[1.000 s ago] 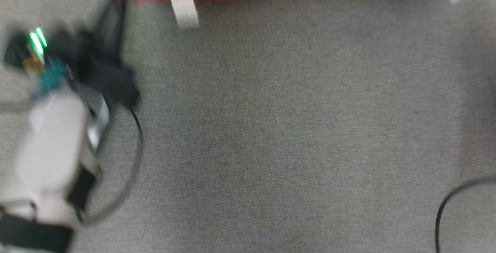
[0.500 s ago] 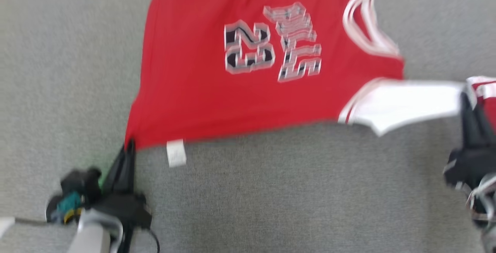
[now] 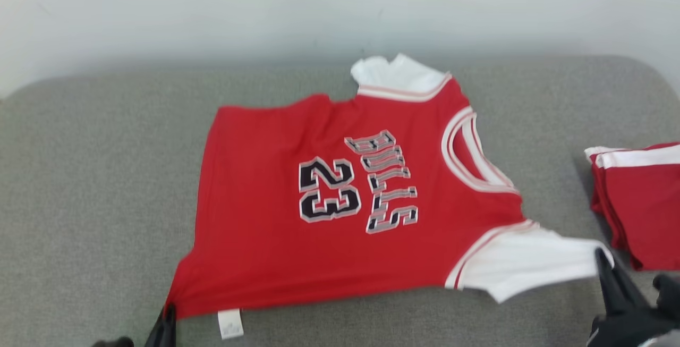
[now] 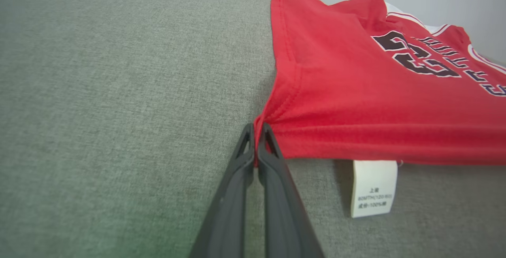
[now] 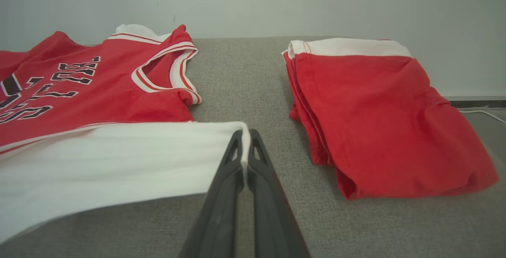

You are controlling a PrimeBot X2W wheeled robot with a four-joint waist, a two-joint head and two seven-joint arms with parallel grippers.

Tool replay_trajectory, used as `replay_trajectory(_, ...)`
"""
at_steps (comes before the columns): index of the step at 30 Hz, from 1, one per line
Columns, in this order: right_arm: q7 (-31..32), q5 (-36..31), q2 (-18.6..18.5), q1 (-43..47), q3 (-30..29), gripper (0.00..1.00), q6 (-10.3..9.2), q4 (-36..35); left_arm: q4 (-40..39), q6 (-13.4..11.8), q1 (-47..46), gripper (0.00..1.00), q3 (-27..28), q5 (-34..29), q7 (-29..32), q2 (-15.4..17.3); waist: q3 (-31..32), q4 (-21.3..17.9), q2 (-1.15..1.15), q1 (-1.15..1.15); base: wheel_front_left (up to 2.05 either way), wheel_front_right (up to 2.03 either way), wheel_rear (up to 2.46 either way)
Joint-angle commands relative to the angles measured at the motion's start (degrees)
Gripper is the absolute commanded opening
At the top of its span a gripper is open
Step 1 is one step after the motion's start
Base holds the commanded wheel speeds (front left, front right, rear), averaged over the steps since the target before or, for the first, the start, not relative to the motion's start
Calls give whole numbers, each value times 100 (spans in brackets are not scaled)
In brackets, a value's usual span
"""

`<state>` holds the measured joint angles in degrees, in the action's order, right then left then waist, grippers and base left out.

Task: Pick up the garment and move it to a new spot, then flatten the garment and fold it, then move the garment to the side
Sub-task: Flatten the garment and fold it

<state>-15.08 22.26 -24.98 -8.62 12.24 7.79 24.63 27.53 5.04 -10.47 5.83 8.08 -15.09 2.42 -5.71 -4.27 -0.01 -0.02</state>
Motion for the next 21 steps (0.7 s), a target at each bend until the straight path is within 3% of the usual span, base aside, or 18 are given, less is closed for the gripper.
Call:
replay_trajectory(1, -6, 63, -67, 156, -111, 0, -57, 42, 26, -25, 187, 0, 157, -19, -6, 118, 327, -14, 1, 2, 0, 0, 0)
replay_trajectory(21, -6, -90, 200, 1355, -131, 0, -57, -97, -5, -109, 1120, 0, 6, 123, -7, 98, 772, -23, 1, 2, 0, 0, 0)
